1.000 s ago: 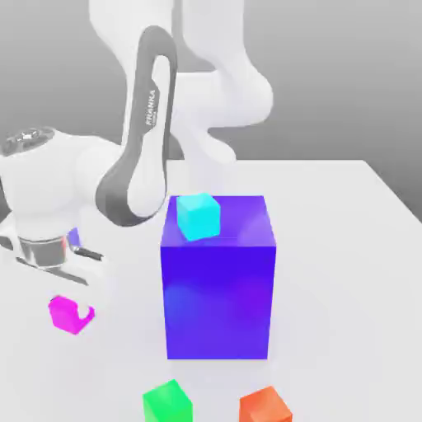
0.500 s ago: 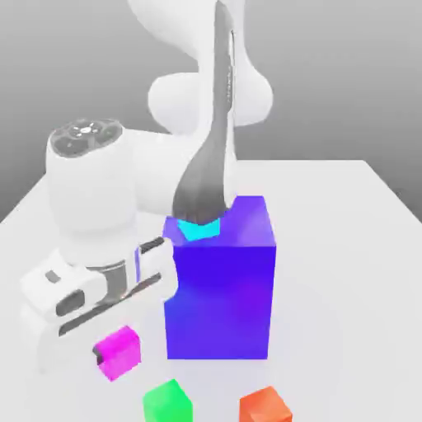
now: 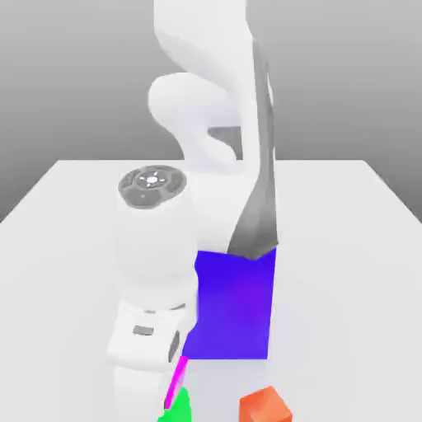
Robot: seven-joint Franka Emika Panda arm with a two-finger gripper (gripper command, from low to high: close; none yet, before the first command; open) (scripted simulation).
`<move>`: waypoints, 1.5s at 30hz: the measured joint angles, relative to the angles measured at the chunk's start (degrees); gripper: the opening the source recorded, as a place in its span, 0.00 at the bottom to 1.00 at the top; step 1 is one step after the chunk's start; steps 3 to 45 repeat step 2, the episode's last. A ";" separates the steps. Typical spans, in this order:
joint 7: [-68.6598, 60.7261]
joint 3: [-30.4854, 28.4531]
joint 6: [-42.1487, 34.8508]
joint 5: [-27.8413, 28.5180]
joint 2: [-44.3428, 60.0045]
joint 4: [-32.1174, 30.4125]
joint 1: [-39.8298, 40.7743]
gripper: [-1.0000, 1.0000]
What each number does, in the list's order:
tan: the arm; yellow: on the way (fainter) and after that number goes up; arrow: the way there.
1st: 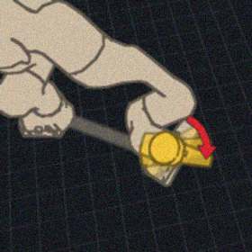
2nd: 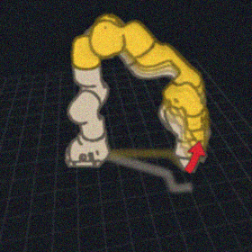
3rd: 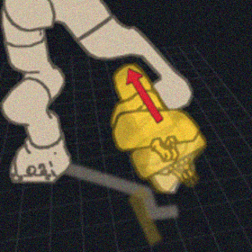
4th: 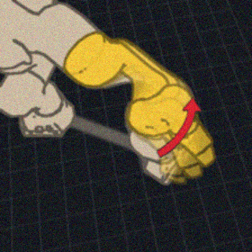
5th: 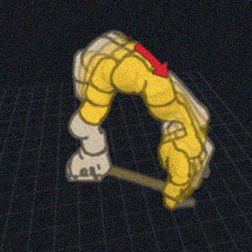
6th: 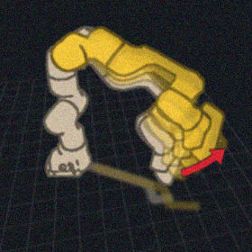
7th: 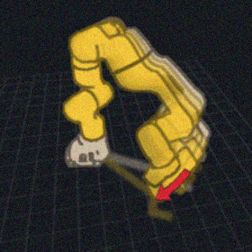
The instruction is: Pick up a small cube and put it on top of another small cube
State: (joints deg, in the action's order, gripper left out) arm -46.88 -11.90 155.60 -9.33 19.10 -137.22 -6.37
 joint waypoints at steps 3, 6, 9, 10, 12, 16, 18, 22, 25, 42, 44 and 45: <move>-0.24 0.22 0.52 -0.32 0.54 0.03 0.17 1.00; -0.24 0.22 0.52 -0.32 0.54 0.03 0.17 1.00; -0.24 0.22 0.52 -0.32 0.54 0.03 0.17 1.00; -0.24 0.22 0.52 -0.32 0.54 0.03 0.17 1.00; -0.24 0.22 0.52 -0.32 0.54 0.03 0.17 1.00; -0.24 0.22 0.52 -0.32 0.54 0.03 0.17 1.00; -0.24 0.22 0.52 -0.32 0.54 0.03 0.17 1.00; -0.24 0.22 0.52 -0.32 0.54 0.03 0.17 1.00; -0.24 0.22 0.52 -0.32 0.54 0.03 0.17 1.00; -0.24 0.22 0.52 -0.32 0.54 0.03 0.17 1.00; -0.24 0.22 0.52 -0.32 0.54 0.03 0.17 1.00; -0.24 0.22 0.52 -0.32 0.54 0.03 0.17 1.00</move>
